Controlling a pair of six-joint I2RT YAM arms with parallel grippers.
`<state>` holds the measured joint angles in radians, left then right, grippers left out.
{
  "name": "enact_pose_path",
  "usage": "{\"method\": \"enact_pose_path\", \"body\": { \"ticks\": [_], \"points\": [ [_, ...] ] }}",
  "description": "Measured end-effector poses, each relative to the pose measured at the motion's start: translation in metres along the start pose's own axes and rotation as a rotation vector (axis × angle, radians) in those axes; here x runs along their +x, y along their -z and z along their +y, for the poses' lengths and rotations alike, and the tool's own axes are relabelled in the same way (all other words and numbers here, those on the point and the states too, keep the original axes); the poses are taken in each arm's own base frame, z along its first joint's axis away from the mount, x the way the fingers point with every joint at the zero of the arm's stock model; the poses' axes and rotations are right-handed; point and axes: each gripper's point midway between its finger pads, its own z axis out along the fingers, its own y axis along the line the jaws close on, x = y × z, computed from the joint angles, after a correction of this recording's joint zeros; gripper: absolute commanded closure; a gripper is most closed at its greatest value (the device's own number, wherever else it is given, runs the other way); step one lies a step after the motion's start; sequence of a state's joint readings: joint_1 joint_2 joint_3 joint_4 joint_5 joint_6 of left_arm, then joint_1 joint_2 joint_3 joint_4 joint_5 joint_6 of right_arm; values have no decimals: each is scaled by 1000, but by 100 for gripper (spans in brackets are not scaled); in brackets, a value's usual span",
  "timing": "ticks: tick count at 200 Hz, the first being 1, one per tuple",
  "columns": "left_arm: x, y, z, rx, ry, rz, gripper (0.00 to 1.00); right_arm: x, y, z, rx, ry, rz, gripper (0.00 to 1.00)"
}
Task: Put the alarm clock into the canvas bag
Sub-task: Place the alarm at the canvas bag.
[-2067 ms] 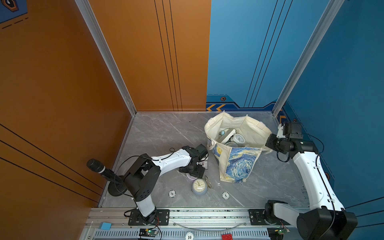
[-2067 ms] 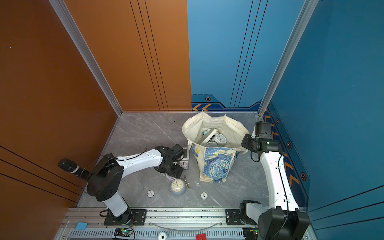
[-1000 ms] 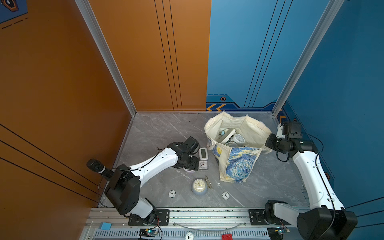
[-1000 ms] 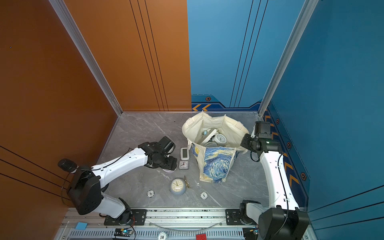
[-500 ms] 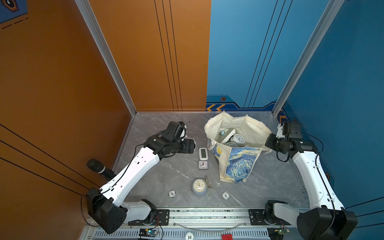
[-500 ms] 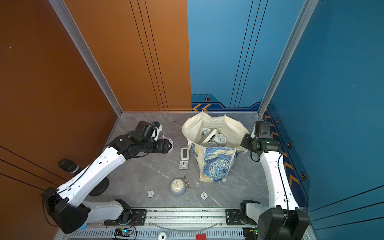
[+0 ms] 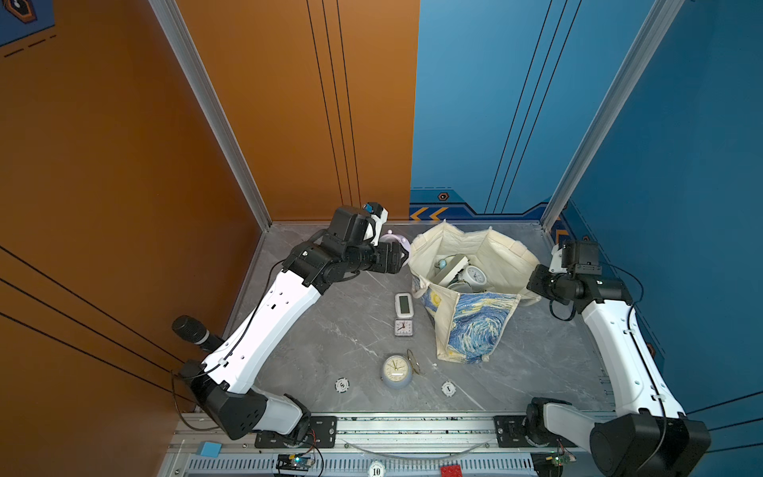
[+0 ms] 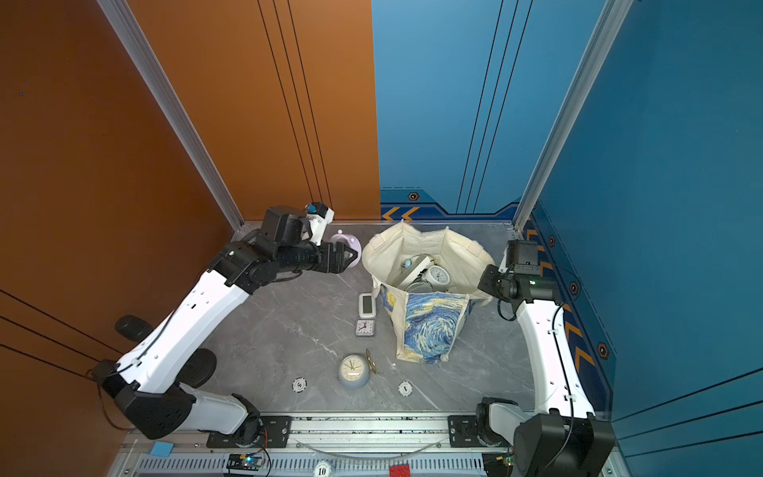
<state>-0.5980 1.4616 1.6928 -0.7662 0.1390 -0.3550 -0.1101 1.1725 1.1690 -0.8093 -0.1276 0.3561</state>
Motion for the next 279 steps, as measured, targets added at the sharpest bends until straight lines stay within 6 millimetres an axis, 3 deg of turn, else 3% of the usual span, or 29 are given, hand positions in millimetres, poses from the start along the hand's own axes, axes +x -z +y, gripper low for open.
{"method": "enact_pose_path", "body": {
  "ticks": [77, 137, 201, 279],
  "points": [
    [-28, -59, -74, 136, -97, 19, 32, -1, 0, 1, -2, 2, 1, 90],
    [-13, -127, -114, 162, -144, 73, 32, -1, 0, 3, -5, 5, 1, 90],
    [16, -191, -108, 73, -156, 132, 32, -1, 0, 3, -5, 5, 1, 90],
    [48, -244, -87, -8, -141, 197, 27, -1, 0, 4, -6, 8, 2, 90]
  ]
}}
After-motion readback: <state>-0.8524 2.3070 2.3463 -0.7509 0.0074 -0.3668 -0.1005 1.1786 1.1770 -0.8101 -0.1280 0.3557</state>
